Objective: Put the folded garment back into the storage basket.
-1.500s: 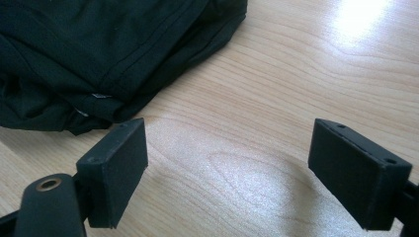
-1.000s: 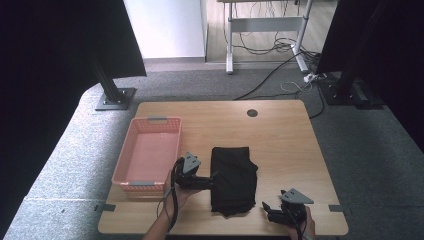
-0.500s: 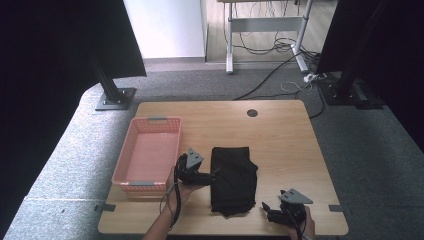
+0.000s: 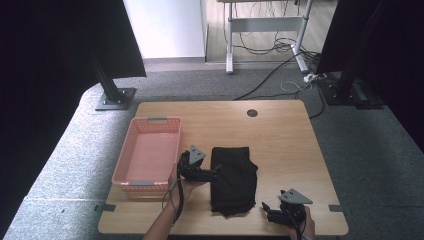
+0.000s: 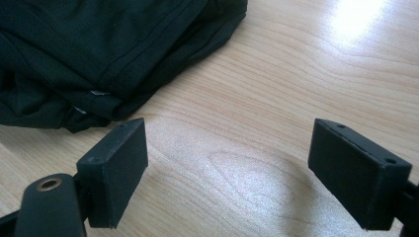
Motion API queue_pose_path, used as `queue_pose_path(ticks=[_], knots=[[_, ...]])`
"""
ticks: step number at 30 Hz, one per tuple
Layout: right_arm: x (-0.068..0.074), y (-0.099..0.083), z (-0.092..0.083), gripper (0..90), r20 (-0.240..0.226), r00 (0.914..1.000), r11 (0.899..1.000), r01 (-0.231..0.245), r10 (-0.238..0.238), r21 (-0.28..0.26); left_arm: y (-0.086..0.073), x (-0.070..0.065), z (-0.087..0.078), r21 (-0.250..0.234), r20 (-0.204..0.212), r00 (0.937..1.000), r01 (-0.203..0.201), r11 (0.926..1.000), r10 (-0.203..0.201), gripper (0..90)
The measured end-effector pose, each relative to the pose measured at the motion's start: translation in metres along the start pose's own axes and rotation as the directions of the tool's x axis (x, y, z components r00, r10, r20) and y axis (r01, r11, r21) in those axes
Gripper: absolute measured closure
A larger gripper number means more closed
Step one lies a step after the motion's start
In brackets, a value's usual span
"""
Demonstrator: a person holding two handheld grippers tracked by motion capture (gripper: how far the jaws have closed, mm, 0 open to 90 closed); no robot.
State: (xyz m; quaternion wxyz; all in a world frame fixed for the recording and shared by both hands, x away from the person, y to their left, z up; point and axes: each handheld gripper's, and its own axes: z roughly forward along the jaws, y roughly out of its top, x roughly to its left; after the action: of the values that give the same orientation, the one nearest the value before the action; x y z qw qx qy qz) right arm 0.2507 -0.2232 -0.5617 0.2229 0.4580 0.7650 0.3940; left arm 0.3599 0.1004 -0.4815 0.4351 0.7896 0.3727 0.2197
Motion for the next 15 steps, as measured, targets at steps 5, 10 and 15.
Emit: queue_pose_path(ticks=[5, 10, 15], knots=[[0.0002, 0.0, 0.0002, 15.1, 0.0, 1.0, 1.0, 0.003, -0.003, 0.001, 0.0001, 0.0021, 0.0045, 0.014, -0.007, 1.0, -0.001, 0.9999, 0.001, 5.3], [0.0002, 0.0, 0.0003, 15.1, 0.004, 1.0, 1.0, -0.002, 0.002, 0.003, 0.0048, 0.0053, 0.0068, 0.01, -0.011, 0.9999, 0.007, 0.9999, -0.007, 5.3], [0.0005, 0.0, 0.0005, 15.1, 0.005, 1.0, 1.0, 0.004, -0.004, 0.002, 0.0068, 0.0058, 0.0104, 0.012, -0.012, 0.9999, 0.005, 0.9999, -0.005, 5.3]])
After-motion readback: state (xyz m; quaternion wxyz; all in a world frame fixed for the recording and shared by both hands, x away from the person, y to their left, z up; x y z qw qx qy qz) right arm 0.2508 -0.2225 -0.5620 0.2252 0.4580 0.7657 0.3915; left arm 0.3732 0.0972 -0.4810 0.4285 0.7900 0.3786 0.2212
